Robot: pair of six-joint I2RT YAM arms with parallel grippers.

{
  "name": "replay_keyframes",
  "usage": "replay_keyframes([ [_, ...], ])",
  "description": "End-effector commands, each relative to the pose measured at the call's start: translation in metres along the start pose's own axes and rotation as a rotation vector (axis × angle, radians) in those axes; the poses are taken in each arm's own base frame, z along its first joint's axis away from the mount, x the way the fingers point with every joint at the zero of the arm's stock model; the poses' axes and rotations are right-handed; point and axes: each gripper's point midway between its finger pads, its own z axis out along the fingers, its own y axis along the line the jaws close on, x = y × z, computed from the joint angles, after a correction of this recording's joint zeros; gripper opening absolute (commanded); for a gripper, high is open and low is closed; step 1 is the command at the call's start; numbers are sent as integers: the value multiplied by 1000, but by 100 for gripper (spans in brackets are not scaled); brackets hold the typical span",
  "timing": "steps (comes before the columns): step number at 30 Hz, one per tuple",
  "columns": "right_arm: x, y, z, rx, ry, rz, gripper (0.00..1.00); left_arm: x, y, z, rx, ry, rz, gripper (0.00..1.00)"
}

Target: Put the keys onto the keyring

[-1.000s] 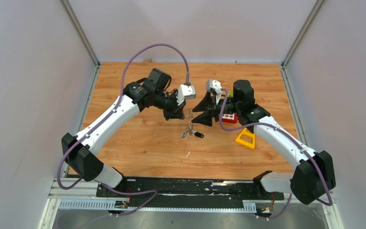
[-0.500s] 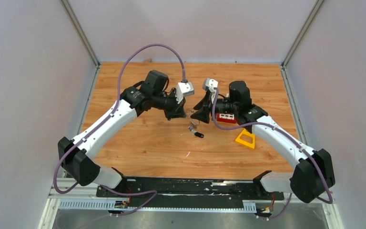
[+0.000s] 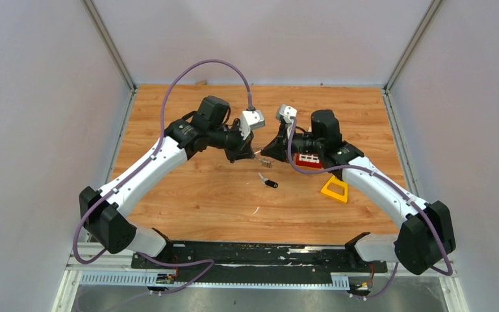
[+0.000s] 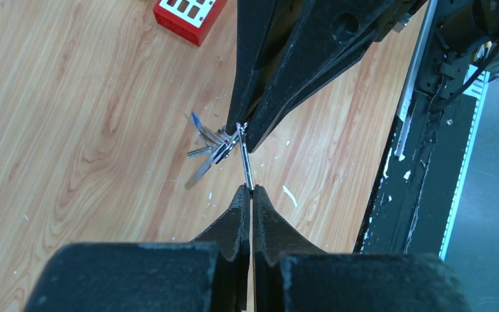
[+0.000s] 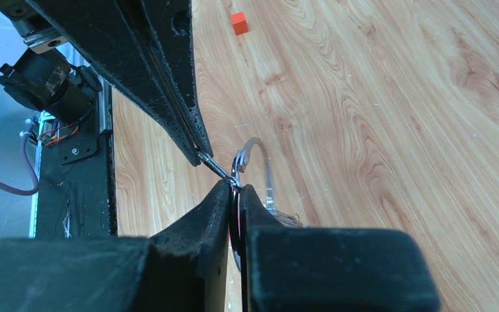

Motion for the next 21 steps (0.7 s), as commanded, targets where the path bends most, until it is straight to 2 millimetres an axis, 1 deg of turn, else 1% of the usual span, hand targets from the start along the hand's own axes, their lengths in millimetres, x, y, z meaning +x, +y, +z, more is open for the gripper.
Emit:
replay_keyframes([
  [1,-23,-8,1,51,-51,-22,2,-20,5,-4,-47,-68,-5,0],
  [2,-23,-11,1,72,-49,-20,0,-20,7,-3,-54,-66,-13,0],
  [9,-18,-23,0,142,-39,8,0,-20,14,5,-67,-65,-22,0],
  [17,-10,-29,5,157,-23,62,0,-35,20,0,-115,-138,19,2],
  [21,-10,-28,6,150,-24,66,0,-42,21,-1,-117,-164,23,3],
])
